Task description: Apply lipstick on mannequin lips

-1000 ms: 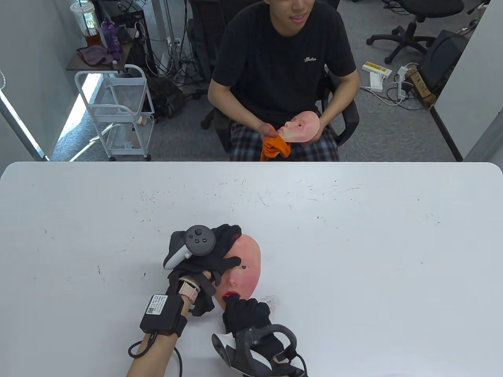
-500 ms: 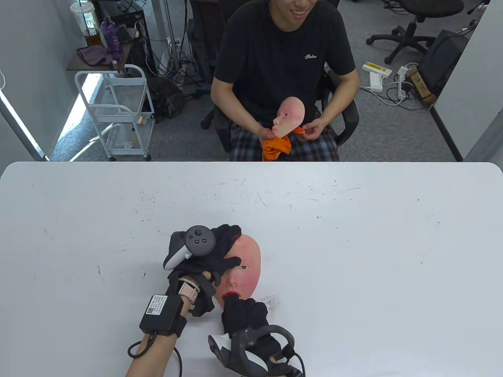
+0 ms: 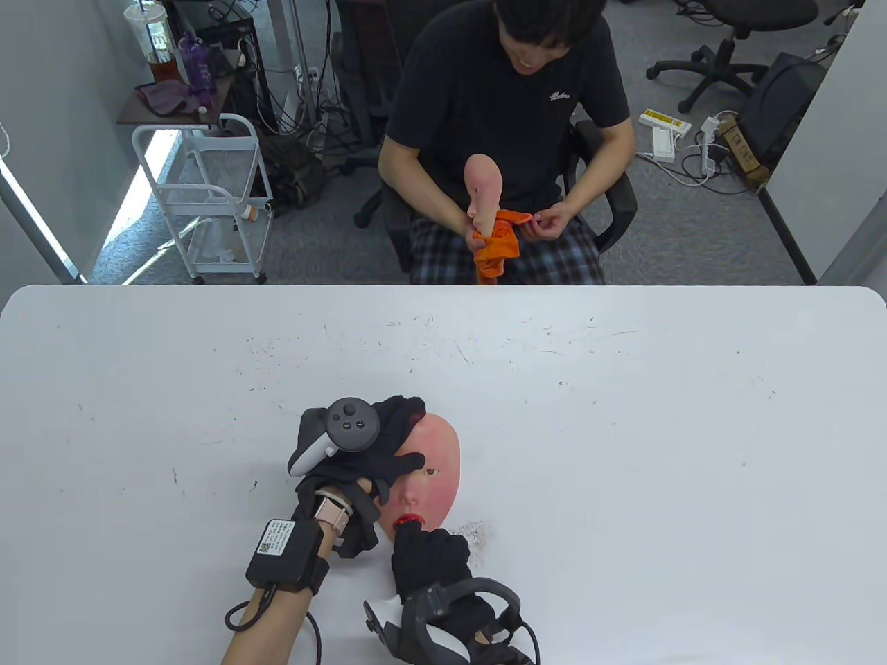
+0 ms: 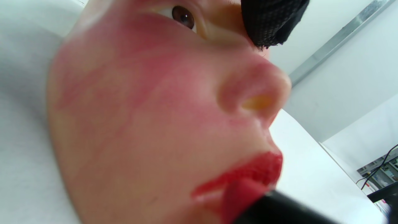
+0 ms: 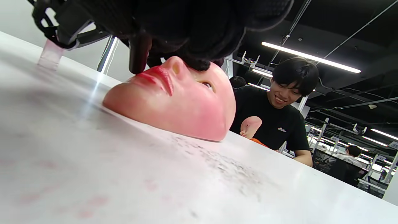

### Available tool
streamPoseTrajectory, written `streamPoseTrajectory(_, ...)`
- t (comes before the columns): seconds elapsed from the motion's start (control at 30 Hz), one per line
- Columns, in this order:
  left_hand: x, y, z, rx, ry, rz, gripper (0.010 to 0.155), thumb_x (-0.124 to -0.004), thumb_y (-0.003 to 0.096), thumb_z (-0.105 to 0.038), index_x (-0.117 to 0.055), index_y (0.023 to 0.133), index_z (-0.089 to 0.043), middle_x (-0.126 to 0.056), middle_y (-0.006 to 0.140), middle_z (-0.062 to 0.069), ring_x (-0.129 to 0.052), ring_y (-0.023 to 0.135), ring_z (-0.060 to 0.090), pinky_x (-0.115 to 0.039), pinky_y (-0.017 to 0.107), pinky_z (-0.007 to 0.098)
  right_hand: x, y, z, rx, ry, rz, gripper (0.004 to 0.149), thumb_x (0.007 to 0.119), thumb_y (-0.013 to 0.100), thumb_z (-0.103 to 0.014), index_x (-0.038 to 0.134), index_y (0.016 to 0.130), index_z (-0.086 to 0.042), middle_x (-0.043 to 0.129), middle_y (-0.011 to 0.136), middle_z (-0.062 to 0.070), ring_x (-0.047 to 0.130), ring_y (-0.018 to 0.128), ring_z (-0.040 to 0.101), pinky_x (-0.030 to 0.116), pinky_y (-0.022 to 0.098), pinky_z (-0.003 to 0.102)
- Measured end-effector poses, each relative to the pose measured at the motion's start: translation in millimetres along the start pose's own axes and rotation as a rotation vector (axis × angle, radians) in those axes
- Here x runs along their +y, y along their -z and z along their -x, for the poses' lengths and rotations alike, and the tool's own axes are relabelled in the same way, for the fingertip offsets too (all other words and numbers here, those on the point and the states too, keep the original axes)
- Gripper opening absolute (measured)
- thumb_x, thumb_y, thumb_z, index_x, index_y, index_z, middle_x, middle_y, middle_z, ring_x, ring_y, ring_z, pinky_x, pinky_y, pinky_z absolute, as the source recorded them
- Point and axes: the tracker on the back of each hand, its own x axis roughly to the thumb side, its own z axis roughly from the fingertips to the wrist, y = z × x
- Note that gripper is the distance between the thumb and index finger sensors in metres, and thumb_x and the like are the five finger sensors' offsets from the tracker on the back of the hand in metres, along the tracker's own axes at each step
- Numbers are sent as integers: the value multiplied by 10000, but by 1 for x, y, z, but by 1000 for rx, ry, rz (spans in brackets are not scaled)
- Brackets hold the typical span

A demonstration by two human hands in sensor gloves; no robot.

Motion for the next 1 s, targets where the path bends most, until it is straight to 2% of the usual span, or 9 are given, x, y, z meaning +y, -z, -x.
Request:
streamPoseTrajectory(0.2,0,0,0,-2,-4,-3,836,-759,515,-480,-212,1148,-466,-133,1236,-50,-129,1126,317,-270,822,608,0,-2,1,2,-10,15,504,784,455,-453,850,824,-118,936,437,-6,933,433,243,765,399,434)
streamPoseTrajectory(0.4,0,0,1,-4,-5,-2,837,-759,515,-481,-212,1147,-469,-133,1236,-52,-129,1126,318,-270,822,608,2,7,-9,-28,-23,-24,501,773,463,-459,840,837,-133,934,451,-10,931,447,241,763,410,432)
streamPoseTrajectory(0.63,0,0,1,-6,-10,-2,835,-759,516,-482,-212,1147,-470,-134,1236,-52,-129,1126,315,-269,823,607,-1,1,1,16,0,-4,502,783,454,-451,856,821,-117,939,433,0,934,430,248,764,396,438)
streamPoseTrajectory(0.73,0,0,1,-7,-9,-2,836,-758,516,-483,-211,1147,-470,-134,1236,-54,-128,1126,316,-268,823,607,0,2,-4,-4,-33,10,502,781,456,-454,852,825,-123,937,438,-5,933,434,244,765,400,435)
streamPoseTrajectory(0.8,0,0,1,-5,-7,-1,837,-759,515,-483,-211,1147,-470,-133,1236,-52,-129,1126,318,-269,822,608,2,6,-10,-43,-30,-24,501,773,461,-460,843,834,-133,934,447,-11,932,443,238,765,407,430)
streamPoseTrajectory(1.0,0,0,1,-5,-12,-4,837,-759,515,-484,-210,1147,-472,-132,1236,-54,-128,1126,316,-268,823,607,0,-1,1,-12,-2,7,503,779,455,-454,851,825,-122,938,435,-5,934,431,244,766,397,436)
